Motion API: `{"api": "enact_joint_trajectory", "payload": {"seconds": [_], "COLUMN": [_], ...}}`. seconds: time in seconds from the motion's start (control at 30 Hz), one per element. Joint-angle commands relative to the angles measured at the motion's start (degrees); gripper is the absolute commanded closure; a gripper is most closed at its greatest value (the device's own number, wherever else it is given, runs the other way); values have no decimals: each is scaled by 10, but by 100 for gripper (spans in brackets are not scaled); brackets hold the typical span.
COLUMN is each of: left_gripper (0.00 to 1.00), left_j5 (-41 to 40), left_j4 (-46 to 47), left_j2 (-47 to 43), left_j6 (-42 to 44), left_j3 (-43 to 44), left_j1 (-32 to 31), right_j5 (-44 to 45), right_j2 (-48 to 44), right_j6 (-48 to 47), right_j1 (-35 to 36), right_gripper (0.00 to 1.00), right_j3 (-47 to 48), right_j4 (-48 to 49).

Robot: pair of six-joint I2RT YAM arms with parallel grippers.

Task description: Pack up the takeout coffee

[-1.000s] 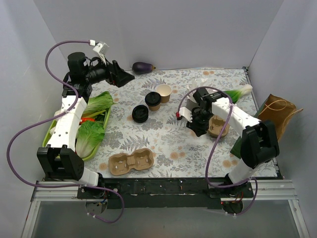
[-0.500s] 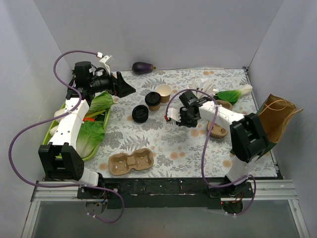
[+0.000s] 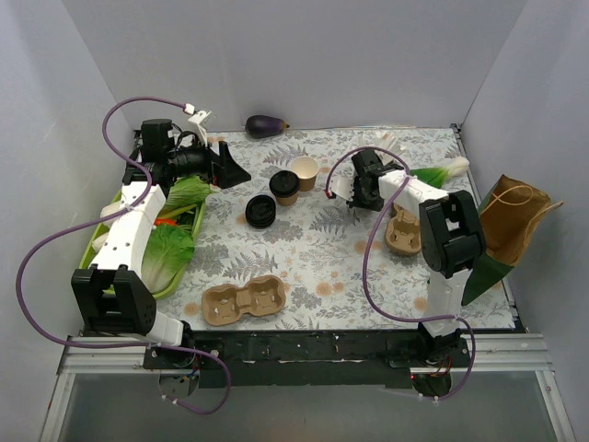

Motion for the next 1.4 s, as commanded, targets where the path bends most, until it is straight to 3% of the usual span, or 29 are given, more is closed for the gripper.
{"api": "enact_joint_trajectory", "payload": {"seconds": [0.0,0.1,0.2,0.27,0.4,0.43,0.67,0.77,0.9,1.07,1.2,1.37], "left_gripper": [2,2,2,2,2,2,2,2,2,2,2,2], "left_j5": [-1,1,5,10,32,43,60,56,59,68,71,77], "left_j4": [-11,-11,-11,-12,-11,-9,38,38,41,91,131,151], "left_j2": [-19,-18,-18,-15,-1,4,22,33,55,78,87,93], "left_j6": [9,7,7,7,3,-1,-30,-28,-32,-52,-74,-83], "left_j3": [10,11,13,15,23,24,39,47,60,51,45,38], "left_j1": [-1,-1,-1,-1,-1,-1,-22,-44,-77,-91,-98,-100], "right_j5": [25,-21,-152,-229,-299,-299,-56,26,23,77,73,53], "right_j2": [13,0,-42,-73,-198,-221,-444,-494,-510,-549,-546,-521], "right_j6": [-18,-9,18,39,112,131,243,281,302,308,350,386], "right_j1": [-10,-10,-2,10,26,26,14,-19,-161,-207,-298,-359], "right_gripper": [80,79,73,65,49,43,38,46,50,50,51,51], "right_j3": [16,31,49,51,27,20,-70,-54,12,30,72,78], "right_j4": [21,-15,-105,-159,-229,-232,-87,-70,-106,-128,-166,-236]}}
